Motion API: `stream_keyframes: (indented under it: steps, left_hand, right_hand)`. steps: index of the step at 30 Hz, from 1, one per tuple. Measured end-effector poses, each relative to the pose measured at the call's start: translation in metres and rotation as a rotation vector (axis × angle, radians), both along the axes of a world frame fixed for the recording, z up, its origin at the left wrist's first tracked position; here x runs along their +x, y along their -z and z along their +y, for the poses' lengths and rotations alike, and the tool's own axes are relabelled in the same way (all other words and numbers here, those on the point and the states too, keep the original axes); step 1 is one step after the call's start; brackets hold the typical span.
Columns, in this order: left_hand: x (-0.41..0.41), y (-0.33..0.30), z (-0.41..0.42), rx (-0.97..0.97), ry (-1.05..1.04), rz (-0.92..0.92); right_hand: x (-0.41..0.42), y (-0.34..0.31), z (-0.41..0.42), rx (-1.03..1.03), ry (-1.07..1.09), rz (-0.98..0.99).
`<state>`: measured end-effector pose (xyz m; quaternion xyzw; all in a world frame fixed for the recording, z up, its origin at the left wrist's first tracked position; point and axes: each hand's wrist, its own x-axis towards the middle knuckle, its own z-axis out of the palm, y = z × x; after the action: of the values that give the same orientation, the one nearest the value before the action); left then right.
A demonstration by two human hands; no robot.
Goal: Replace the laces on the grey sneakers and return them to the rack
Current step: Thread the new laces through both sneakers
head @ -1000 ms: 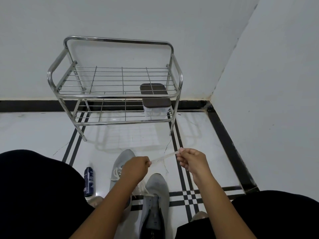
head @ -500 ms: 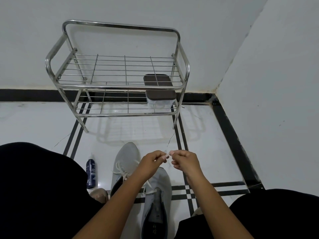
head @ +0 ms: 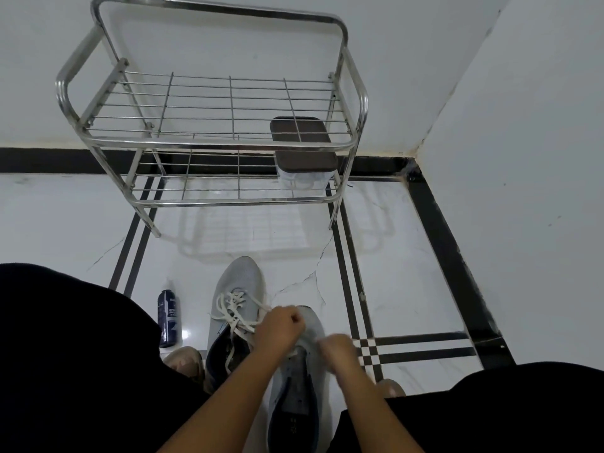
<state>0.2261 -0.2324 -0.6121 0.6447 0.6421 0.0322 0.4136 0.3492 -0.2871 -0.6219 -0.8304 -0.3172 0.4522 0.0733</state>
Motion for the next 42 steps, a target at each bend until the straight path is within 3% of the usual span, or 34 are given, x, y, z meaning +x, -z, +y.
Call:
stream_keyframes:
  steps: [5,7,11,17,23,35,38,42]
  left_hand:
    - [0.006,0.039,-0.043,-0.144,-0.174,0.116]
    - [0.013,0.046,-0.062,-0.153,-0.225,0.146]
    - [0.014,0.053,-0.072,-0.005,-0.109,0.235]
    - [0.011,0.061,-0.070,-0.028,-0.219,0.226]
    - [0.013,0.067,-0.071,0.025,-0.174,0.293]
    - [0.009,0.075,-0.068,-0.062,-0.383,0.044]
    - [0.008,0.075,-0.068,-0.062,-0.335,0.120]
    - [0.010,0.071,-0.067,0.070,-0.086,0.308]
  right_hand:
    - [-0.016,0.025,-0.023,-0.027,-0.243,-0.119]
    - [-0.013,0.024,-0.020,-0.026,-0.225,-0.110]
    - [-0.006,0.031,-0.021,-0.024,-0.165,-0.064]
    - [-0.004,0.035,-0.014,-0.028,-0.163,0.014]
    - [-0.004,0.039,-0.015,0.000,-0.171,0.007]
    - [-0.002,0.044,-0.014,0.004,-0.199,0.057]
    - [-0.002,0.045,-0.015,-0.005,-0.196,0.034]
    - [-0.002,0.044,-0.016,-0.015,-0.245,0.029]
